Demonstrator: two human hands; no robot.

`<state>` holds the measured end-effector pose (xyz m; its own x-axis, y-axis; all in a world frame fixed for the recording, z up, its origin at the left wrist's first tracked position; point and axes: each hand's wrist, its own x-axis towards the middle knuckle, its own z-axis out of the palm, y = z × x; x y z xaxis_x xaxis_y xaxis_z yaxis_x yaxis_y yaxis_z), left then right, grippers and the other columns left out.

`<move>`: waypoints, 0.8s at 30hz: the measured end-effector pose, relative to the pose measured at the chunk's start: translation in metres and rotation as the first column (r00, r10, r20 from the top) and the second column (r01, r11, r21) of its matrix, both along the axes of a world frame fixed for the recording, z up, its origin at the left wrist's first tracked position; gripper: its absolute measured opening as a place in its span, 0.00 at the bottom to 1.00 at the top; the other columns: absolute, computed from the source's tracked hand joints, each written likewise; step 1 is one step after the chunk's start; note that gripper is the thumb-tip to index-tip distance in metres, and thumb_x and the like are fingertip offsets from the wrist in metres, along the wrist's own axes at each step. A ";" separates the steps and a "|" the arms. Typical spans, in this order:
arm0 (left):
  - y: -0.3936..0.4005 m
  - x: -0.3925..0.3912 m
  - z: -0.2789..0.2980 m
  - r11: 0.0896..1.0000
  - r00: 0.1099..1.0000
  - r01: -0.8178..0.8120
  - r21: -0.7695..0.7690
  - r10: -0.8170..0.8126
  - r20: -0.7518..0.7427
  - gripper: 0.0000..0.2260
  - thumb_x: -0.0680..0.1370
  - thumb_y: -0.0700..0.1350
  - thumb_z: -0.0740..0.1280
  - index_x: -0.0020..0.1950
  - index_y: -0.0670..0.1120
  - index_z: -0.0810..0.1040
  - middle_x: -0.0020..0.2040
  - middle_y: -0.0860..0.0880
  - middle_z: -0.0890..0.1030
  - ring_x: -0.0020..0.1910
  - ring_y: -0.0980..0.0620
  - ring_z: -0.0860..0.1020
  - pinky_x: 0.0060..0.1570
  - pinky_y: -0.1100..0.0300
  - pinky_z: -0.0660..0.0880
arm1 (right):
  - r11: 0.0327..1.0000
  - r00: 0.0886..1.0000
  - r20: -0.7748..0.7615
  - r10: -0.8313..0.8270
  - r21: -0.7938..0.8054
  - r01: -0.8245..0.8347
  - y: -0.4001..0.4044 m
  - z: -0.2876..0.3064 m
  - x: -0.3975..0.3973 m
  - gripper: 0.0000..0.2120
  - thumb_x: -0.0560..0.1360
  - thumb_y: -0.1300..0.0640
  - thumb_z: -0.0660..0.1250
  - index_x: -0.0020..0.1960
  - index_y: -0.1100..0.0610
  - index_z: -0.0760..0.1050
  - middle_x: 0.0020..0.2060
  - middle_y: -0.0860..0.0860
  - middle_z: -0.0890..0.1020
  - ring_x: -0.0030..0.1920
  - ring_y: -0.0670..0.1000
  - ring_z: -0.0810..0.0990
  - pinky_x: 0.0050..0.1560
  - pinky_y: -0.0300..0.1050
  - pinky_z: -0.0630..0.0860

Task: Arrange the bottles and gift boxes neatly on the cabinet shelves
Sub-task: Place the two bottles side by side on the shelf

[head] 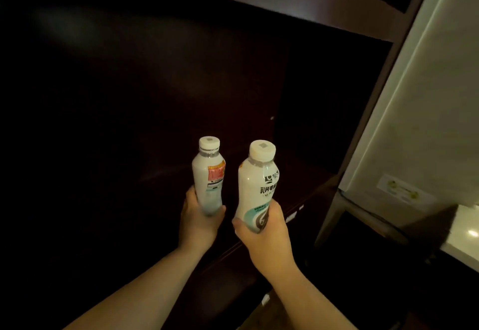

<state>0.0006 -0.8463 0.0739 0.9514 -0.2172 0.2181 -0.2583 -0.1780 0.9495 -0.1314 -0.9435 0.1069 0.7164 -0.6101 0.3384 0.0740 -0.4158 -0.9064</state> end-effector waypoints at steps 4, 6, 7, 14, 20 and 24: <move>-0.024 0.028 -0.027 0.999 0.999 -0.034 0.011 0.034 0.024 0.36 0.72 0.40 0.78 0.74 0.54 0.65 0.59 0.50 0.77 0.56 0.52 0.78 0.48 0.60 0.75 | 0.998 0.997 -0.044 0.060 -0.011 -0.061 -0.049 -0.030 0.047 0.29 0.67 0.48 0.79 0.63 0.43 0.69 0.55 0.48 0.79 0.53 0.44 0.80 0.48 0.45 0.82; -0.031 0.037 -0.039 0.998 0.998 -0.050 0.033 0.049 0.028 0.35 0.72 0.40 0.78 0.73 0.53 0.65 0.58 0.53 0.77 0.55 0.55 0.78 0.46 0.66 0.72 | 0.997 0.995 -0.074 0.074 -0.003 -0.074 -0.068 -0.044 0.067 0.28 0.68 0.49 0.79 0.62 0.46 0.69 0.55 0.49 0.79 0.53 0.45 0.81 0.49 0.46 0.82; -0.037 0.041 -0.047 0.996 0.997 -0.072 0.049 0.070 0.026 0.35 0.72 0.40 0.78 0.73 0.53 0.65 0.58 0.54 0.76 0.55 0.56 0.77 0.45 0.67 0.72 | 0.996 0.992 -0.085 0.093 0.003 -0.093 -0.076 -0.052 0.076 0.28 0.68 0.48 0.79 0.62 0.47 0.69 0.55 0.49 0.79 0.53 0.45 0.80 0.50 0.47 0.82; -0.059 0.062 -0.078 0.982 0.982 -0.182 0.041 0.184 -0.034 0.33 0.72 0.43 0.78 0.69 0.61 0.65 0.58 0.57 0.77 0.55 0.58 0.78 0.50 0.59 0.76 | 0.983 0.972 -0.151 0.180 -0.010 -0.184 -0.114 -0.086 0.116 0.29 0.67 0.47 0.79 0.63 0.47 0.69 0.56 0.45 0.78 0.54 0.41 0.79 0.49 0.38 0.79; -0.066 0.070 -0.087 0.972 0.973 -0.225 0.072 0.229 -0.040 0.33 0.72 0.46 0.78 0.69 0.60 0.64 0.55 0.61 0.77 0.53 0.62 0.77 0.43 0.67 0.72 | 0.969 0.951 -0.204 0.233 -0.032 -0.244 -0.130 -0.100 0.136 0.31 0.66 0.47 0.79 0.64 0.50 0.69 0.56 0.47 0.79 0.55 0.45 0.80 0.52 0.48 0.81; -0.066 0.071 -0.087 0.968 0.972 -0.230 0.100 0.233 -0.024 0.35 0.72 0.47 0.78 0.72 0.57 0.63 0.55 0.61 0.76 0.52 0.62 0.77 0.41 0.67 0.71 | 0.971 0.953 -0.194 0.232 -0.012 -0.239 -0.134 -0.108 0.141 0.31 0.66 0.46 0.80 0.63 0.51 0.70 0.55 0.47 0.80 0.54 0.45 0.80 0.52 0.49 0.81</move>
<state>0.0718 -0.9127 -0.0135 0.9850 -0.0083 0.1725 -0.1661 -0.3193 0.9330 0.0091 -1.0775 -0.0014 0.8912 -0.4069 0.2006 0.0019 -0.4387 -0.8986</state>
